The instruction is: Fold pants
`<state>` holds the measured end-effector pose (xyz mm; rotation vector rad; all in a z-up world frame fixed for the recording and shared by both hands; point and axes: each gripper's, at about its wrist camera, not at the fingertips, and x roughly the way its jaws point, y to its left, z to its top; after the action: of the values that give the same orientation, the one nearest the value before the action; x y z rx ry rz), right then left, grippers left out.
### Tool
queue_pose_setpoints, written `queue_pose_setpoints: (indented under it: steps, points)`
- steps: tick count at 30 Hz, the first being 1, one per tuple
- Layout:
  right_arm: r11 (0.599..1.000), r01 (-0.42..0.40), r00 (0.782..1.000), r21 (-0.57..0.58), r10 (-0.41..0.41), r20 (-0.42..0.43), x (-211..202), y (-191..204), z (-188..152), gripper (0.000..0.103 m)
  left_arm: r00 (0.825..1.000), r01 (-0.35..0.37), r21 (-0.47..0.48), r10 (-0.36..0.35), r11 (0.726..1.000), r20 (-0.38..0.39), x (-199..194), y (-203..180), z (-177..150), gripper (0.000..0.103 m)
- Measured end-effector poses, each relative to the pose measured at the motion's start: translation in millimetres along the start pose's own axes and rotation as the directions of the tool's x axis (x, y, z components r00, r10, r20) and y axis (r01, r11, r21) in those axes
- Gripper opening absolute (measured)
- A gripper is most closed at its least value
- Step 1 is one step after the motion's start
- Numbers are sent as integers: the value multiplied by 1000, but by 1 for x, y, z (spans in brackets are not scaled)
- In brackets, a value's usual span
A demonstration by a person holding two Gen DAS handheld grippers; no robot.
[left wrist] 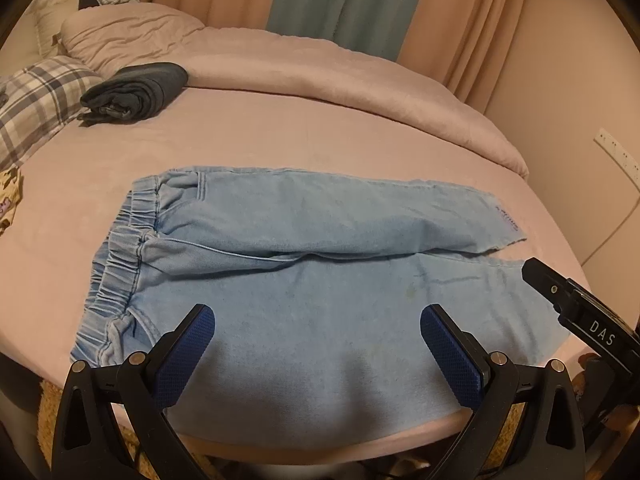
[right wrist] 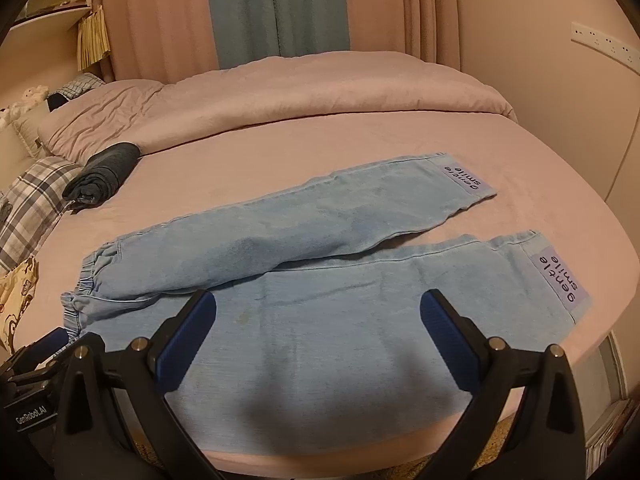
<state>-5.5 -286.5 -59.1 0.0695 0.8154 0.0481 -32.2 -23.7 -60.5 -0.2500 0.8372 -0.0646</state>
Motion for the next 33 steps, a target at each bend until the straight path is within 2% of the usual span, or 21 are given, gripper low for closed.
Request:
queue_pose_setpoints:
  steps: [17, 21, 25, 33]
  points:
    - [999, 53, 998, 4, -53, 28, 1, -6, 0, 101, 999, 28, -10, -28, 1000, -15, 7, 1, 0, 103]
    - [999, 52, 998, 14, -53, 23, 3, -9, 0, 97, 999, 30, -6, -30, 1000, -17, 7, 0, 0, 103]
    - [999, 41, 999, 13, -42, 17, 5, -11, -1, 88, 1000, 18, -4, -18, 1000, -19, 9, -1, 0, 102]
    - [998, 50, 999, 30, -50, 11, 8, -16, 0, 87, 1000, 17, 3, -17, 1000, -22, 10, -2, 1, 102]
